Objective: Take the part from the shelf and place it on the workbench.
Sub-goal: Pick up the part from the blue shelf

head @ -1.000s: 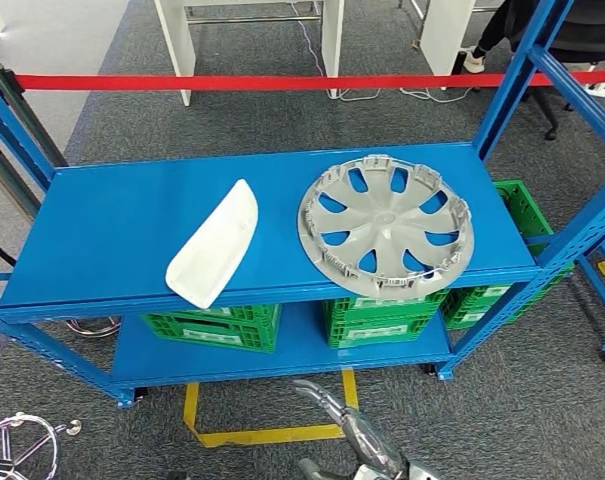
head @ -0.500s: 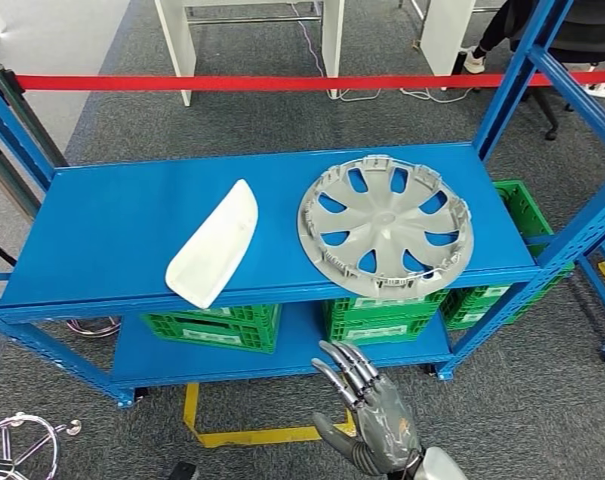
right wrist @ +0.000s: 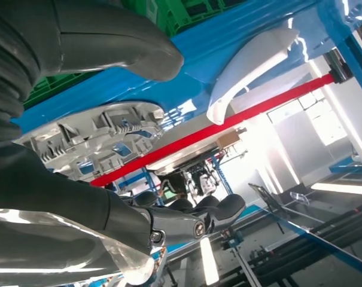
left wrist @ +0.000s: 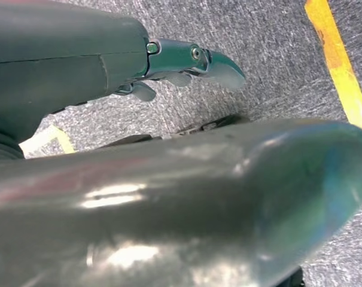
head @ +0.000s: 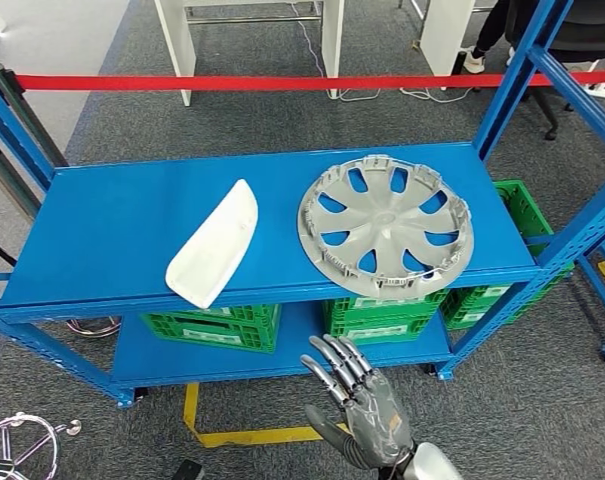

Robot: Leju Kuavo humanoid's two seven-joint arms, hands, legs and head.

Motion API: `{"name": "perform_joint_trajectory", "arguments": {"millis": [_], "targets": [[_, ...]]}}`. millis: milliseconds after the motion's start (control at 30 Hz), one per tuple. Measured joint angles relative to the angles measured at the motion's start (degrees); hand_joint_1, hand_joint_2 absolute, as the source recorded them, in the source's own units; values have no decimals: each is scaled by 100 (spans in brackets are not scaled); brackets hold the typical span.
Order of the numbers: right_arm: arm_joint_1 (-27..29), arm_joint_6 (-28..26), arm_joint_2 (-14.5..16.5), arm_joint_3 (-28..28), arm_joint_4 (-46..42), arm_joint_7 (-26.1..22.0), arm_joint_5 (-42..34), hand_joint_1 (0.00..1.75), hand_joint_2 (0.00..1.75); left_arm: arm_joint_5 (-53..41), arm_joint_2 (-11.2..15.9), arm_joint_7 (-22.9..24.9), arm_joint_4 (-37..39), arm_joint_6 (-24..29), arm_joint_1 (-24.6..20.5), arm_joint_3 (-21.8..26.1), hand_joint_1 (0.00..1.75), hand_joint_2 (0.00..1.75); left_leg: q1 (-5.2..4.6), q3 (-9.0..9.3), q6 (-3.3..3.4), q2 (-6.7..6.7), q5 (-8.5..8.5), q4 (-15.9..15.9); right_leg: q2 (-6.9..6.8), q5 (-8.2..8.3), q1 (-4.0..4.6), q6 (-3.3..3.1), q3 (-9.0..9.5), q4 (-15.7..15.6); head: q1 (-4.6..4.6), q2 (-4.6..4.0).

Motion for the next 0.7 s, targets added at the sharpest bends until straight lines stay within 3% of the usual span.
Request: {"name": "perform_joint_trajectory", "arguments": {"millis": [433,700], "targets": [[-746,4,74,363,807,1627,1732,0,175,-541,-37,292,-13,-66,-266,-107,0,0,0,0,4,0,6,0,1,8,0,1,2,1,2,0],[-993,115,139,396,1155,2222,2520,0,175,-719,-42,358,-23,-109,-266,-107,0,0,0,-1,4,0,6,0,1,8,0,1,1,1,2,0]]}}
